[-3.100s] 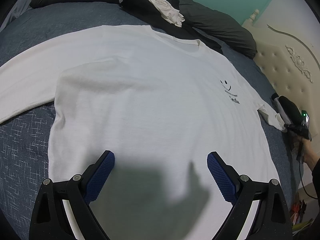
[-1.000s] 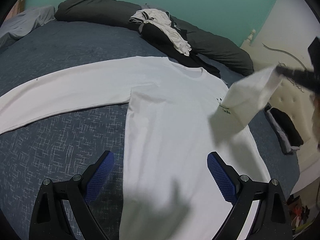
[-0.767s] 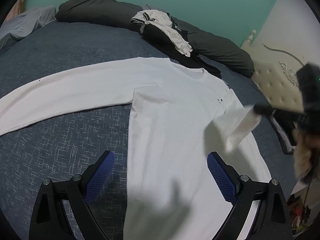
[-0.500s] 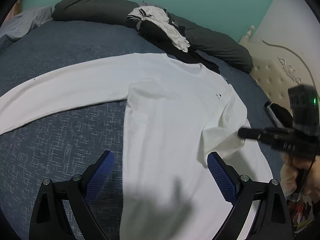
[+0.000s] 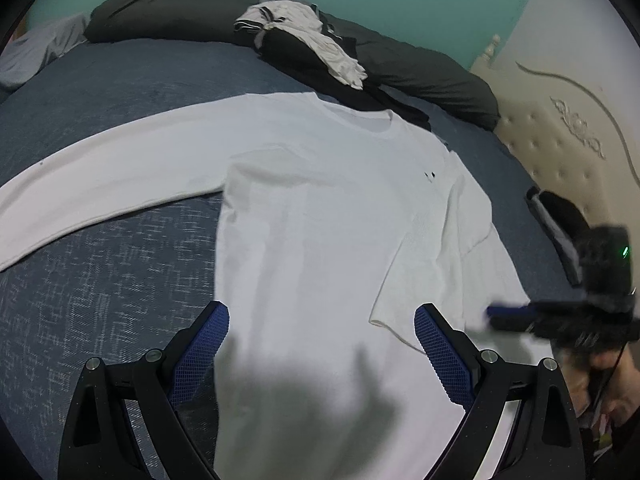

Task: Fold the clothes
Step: 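Lay the sleeve onto the shirt body and open the right tool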

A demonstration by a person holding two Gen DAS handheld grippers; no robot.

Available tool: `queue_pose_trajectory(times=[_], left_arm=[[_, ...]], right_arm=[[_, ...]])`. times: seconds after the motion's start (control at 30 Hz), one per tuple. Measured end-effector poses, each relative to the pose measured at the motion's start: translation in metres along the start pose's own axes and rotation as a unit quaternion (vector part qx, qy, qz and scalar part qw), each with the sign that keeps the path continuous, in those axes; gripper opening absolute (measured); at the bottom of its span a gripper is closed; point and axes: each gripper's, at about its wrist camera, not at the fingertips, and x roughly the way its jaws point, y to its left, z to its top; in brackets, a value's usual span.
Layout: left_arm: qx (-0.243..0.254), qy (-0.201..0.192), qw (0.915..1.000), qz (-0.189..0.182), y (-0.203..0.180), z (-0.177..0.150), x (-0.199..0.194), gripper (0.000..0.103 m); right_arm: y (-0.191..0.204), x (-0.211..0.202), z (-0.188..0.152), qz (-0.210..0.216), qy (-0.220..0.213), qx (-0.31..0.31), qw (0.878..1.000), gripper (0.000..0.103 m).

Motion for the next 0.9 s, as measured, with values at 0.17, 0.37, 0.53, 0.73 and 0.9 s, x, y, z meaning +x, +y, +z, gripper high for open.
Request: queue_pose_trajectory(times=[0.17, 0.37, 0.53, 0.73, 0.9], left_arm=[[0.019, 0.015, 0.9997, -0.008, -0.015, 0.0, 0.015, 0.096], [0.038, 0.035, 0.9987, -0.001, -0.03, -0.002, 0.035, 0.096], [0.058, 0.046, 0.9972, 0.007, -0.041, -0.004, 0.047, 0.099], [0.058, 0.06, 0.9964, 0.014, -0.046, -0.005, 0.056, 0.103], [0.061, 0.072, 0.9954, 0.014, -0.049, -0.007, 0.063, 0.103]], right_arm=[[-0.042, -0.029, 0.002, -0.006, -0.076, 0.068, 0.995, 0.033], [-0.073, -0.038, -0.006, -0.009, -0.123, 0.114, 0.986, 0.035], [-0.081, -0.033, -0.011, -0.003, -0.138, 0.122, 0.983, 0.035], [-0.087, -0.028, -0.011, -0.006, -0.146, 0.12, 0.982, 0.035], [-0.094, -0.021, -0.009, -0.002, -0.149, 0.115, 0.982, 0.035]])
